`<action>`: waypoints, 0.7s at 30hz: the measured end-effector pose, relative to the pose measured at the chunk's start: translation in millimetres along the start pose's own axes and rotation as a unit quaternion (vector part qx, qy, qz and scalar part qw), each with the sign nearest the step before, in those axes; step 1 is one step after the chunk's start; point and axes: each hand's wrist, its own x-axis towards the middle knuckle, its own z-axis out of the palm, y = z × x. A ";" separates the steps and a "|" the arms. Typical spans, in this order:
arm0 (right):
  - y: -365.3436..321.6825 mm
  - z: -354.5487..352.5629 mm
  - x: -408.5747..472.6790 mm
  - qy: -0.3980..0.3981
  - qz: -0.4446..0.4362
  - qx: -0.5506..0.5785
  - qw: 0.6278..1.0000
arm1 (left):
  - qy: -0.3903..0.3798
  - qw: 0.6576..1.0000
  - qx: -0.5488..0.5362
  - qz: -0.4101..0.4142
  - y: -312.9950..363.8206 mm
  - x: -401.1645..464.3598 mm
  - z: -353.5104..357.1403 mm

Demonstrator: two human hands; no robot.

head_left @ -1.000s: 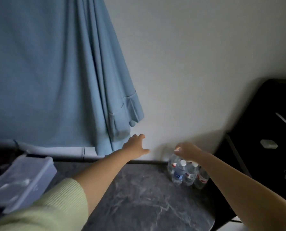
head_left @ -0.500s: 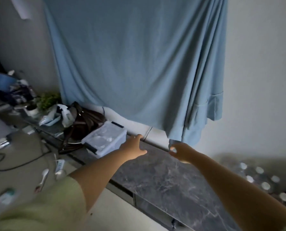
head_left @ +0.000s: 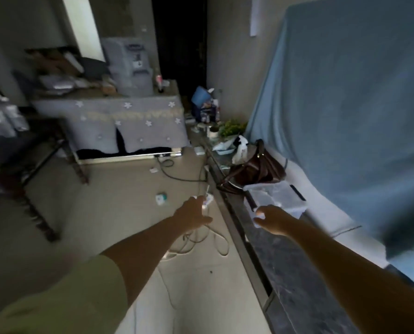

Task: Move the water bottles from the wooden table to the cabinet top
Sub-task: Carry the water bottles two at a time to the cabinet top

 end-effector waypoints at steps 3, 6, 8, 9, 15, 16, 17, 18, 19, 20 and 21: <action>-61.2 19.7 21.8 -0.022 -0.064 -0.034 0.997 | 0.012 0.998 -0.011 -0.066 -48.4 -37.3 -15.6; -135.6 38.7 35.1 -0.026 -0.159 -0.059 0.985 | 0.051 0.988 -0.021 -0.147 -98.1 -79.2 -34.5; -178.5 47.3 39.7 -0.020 -0.196 -0.077 0.977 | 0.070 0.980 -0.027 -0.186 -125.1 -102.7 -45.8; -200.5 51.9 39.9 -0.022 -0.208 -0.081 0.975 | 0.078 0.976 -0.028 -0.202 -138.8 -114.9 -51.8; -319.3 84.6 44.8 -0.057 -0.269 -0.092 0.957 | 0.116 0.955 -0.047 -0.270 -227.0 -179.8 -84.3; -335.4 88.5 45.2 -0.058 -0.275 -0.091 0.955 | 0.121 0.952 -0.049 -0.276 -240.3 -187.8 -89.7; -356.1 94.0 45.7 -0.059 -0.282 -0.088 0.954 | 0.127 0.949 -0.049 -0.284 -257.6 -197.4 -97.5; -376.7 98.3 46.0 -0.060 -0.286 -0.087 0.952 | 0.132 0.947 -0.049 -0.289 -274.5 -205.1 -106.5; -395.2 100.5 47.2 -0.063 -0.291 -0.087 0.951 | 0.137 0.945 -0.050 -0.294 -289.7 -210.2 -115.9; -412.1 101.7 48.0 -0.064 -0.296 -0.090 0.949 | 0.143 0.943 -0.055 -0.296 -303.2 -214.3 -124.1; -431.9 103.9 49.8 -0.062 -0.300 -0.093 0.947 | 0.150 0.942 -0.058 -0.295 -318.3 -219.8 -133.7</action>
